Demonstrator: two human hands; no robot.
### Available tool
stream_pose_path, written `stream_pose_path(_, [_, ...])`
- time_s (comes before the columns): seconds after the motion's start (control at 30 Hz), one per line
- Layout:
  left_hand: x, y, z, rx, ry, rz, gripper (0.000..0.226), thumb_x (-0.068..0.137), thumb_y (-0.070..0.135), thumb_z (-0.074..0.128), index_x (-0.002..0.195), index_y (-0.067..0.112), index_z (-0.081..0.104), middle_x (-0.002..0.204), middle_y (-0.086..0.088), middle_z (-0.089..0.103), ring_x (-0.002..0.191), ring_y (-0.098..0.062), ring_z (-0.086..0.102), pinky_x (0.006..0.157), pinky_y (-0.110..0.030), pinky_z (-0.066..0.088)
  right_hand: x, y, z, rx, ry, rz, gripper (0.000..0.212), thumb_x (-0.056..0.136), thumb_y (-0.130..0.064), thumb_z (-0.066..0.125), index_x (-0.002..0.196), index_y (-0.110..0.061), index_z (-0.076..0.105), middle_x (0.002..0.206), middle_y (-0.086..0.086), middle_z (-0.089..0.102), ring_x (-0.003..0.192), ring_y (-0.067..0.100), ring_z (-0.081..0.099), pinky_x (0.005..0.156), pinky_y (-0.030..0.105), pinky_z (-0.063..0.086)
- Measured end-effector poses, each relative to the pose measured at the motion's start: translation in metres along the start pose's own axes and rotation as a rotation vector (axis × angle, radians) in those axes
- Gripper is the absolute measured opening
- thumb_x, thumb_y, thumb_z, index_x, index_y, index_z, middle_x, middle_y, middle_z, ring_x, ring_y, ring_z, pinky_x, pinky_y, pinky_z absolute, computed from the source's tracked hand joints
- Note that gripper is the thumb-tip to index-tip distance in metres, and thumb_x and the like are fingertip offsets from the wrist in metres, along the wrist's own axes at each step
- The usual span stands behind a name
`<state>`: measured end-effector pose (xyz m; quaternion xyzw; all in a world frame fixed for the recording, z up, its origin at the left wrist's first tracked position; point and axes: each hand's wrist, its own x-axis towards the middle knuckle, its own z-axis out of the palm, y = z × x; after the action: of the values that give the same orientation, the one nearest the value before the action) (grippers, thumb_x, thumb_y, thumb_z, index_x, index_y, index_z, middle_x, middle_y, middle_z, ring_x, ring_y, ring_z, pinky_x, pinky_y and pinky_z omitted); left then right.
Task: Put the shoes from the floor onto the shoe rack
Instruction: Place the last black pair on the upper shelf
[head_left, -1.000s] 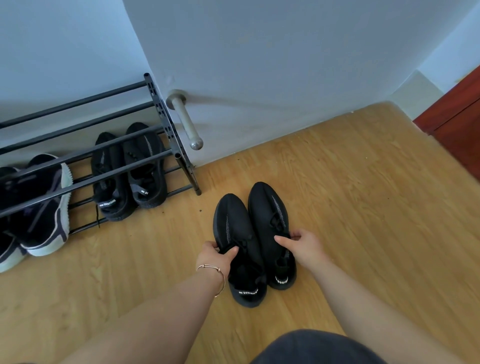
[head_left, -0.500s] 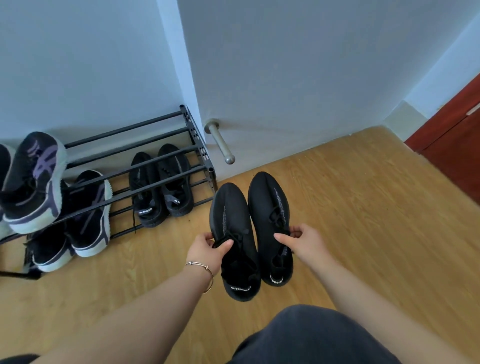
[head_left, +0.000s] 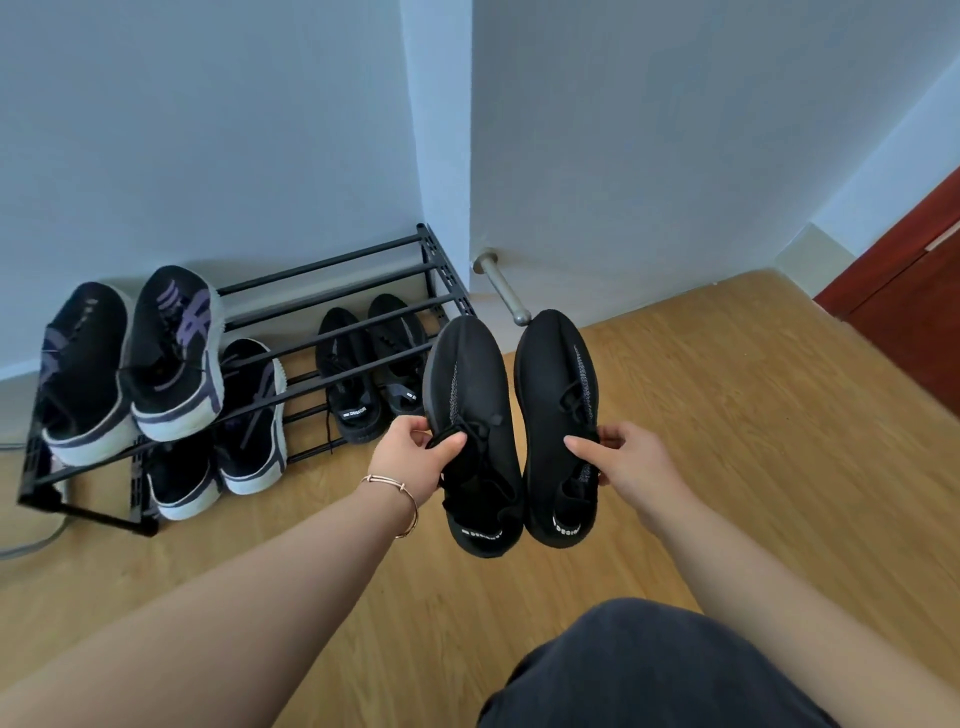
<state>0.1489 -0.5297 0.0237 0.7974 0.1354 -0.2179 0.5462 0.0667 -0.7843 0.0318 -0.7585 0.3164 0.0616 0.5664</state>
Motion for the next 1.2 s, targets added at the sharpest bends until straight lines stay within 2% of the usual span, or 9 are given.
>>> stream_pose_path(0.2, [-0.004, -0.003, -0.027, 0.009, -0.022, 0.020, 0.067, 0.080, 0.038, 0.082, 0.136, 0.017, 0.053, 0.128, -0.003, 0.063, 0.111, -0.024, 0.066, 0.089, -0.046, 0.061, -0.016, -0.008, 0.009, 0.015, -0.055, 0.063, 0.041, 0.079, -0.038, 0.084, 0.109, -0.014, 0.069, 0.105, 0.004, 0.076, 0.092, 0.024, 0.075, 0.075, 0.035, 0.060])
stream_pose_path(0.3, [-0.007, -0.004, -0.033, 0.006, -0.046, 0.007, 0.065, 0.080, 0.037, 0.082, 0.134, 0.018, 0.053, 0.126, -0.003, 0.064, 0.105, -0.023, 0.068, 0.083, -0.046, 0.063, -0.025, -0.013, 0.015, 0.010, -0.065, 0.075, 0.042, 0.078, -0.037, 0.085, 0.109, -0.012, 0.070, 0.104, 0.005, 0.077, 0.091, 0.025, 0.075, 0.087, 0.046, 0.061])
stream_pose_path(0.4, [-0.012, -0.005, -0.040, 0.011, -0.067, -0.007, 0.062, 0.082, 0.035, 0.082, 0.133, 0.016, 0.053, 0.123, -0.003, 0.064, 0.098, -0.021, 0.069, 0.078, -0.045, 0.064, -0.035, -0.019, 0.020, -0.020, -0.059, 0.065, 0.039, 0.077, -0.037, 0.086, 0.104, -0.014, 0.069, 0.101, 0.004, 0.076, 0.090, 0.025, 0.074, 0.086, 0.046, 0.062])
stream_pose_path(0.53, [-0.012, -0.004, -0.054, -0.032, -0.080, -0.037, 0.058, 0.083, 0.033, 0.080, 0.132, 0.016, 0.054, 0.120, -0.003, 0.064, 0.104, -0.024, 0.068, 0.080, -0.046, 0.064, -0.039, -0.036, 0.030, -0.045, -0.052, 0.038, 0.038, 0.077, -0.036, 0.086, 0.102, -0.014, 0.068, 0.100, 0.004, 0.076, 0.088, 0.024, 0.073, 0.076, 0.038, 0.062])
stream_pose_path(0.67, [0.001, 0.007, -0.074, -0.114, -0.037, -0.027, 0.049, 0.083, 0.032, 0.081, 0.124, 0.018, 0.057, 0.106, 0.004, 0.067, 0.095, -0.018, 0.070, 0.077, -0.044, 0.064, -0.028, -0.065, 0.046, -0.063, -0.062, -0.015, 0.038, 0.078, -0.036, 0.085, 0.104, -0.013, 0.068, 0.100, 0.004, 0.075, 0.090, 0.024, 0.073, 0.074, 0.036, 0.060])
stream_pose_path(0.9, [0.043, 0.028, -0.112, -0.205, 0.094, -0.009, 0.055, 0.082, 0.030, 0.082, 0.127, 0.014, 0.056, 0.108, 0.000, 0.069, 0.098, -0.026, 0.072, 0.083, -0.050, 0.062, 0.018, -0.121, 0.089, -0.104, -0.126, -0.118, 0.031, 0.078, -0.034, 0.085, 0.097, -0.013, 0.072, 0.095, 0.003, 0.077, 0.085, 0.021, 0.072, 0.062, 0.028, 0.053])
stream_pose_path(1.03, [0.067, 0.036, -0.131, -0.220, 0.202, 0.000, 0.057, 0.082, 0.030, 0.082, 0.130, 0.012, 0.058, 0.103, 0.004, 0.069, 0.096, -0.024, 0.072, 0.089, -0.047, 0.061, 0.052, -0.150, 0.117, -0.194, -0.180, -0.159, 0.033, 0.076, -0.040, 0.085, 0.089, -0.013, 0.073, 0.091, 0.006, 0.078, 0.087, 0.027, 0.074, 0.079, 0.044, 0.061])
stream_pose_path(1.13, [0.085, 0.040, -0.142, -0.200, 0.259, -0.020, 0.062, 0.082, 0.033, 0.082, 0.134, 0.011, 0.057, 0.114, -0.003, 0.070, 0.100, -0.026, 0.071, 0.087, -0.046, 0.061, 0.074, -0.166, 0.137, -0.270, -0.219, -0.178, 0.036, 0.076, -0.047, 0.083, 0.086, -0.014, 0.073, 0.090, 0.005, 0.077, 0.087, 0.025, 0.072, 0.082, 0.042, 0.059])
stream_pose_path(1.2, [0.096, 0.041, -0.147, -0.197, 0.286, -0.037, 0.063, 0.082, 0.035, 0.081, 0.135, 0.012, 0.057, 0.110, -0.005, 0.069, 0.098, -0.028, 0.071, 0.081, -0.043, 0.062, 0.088, -0.174, 0.149, -0.286, -0.237, -0.172, 0.041, 0.076, -0.047, 0.083, 0.091, -0.010, 0.075, 0.094, 0.008, 0.078, 0.088, 0.026, 0.073, 0.086, 0.043, 0.060])
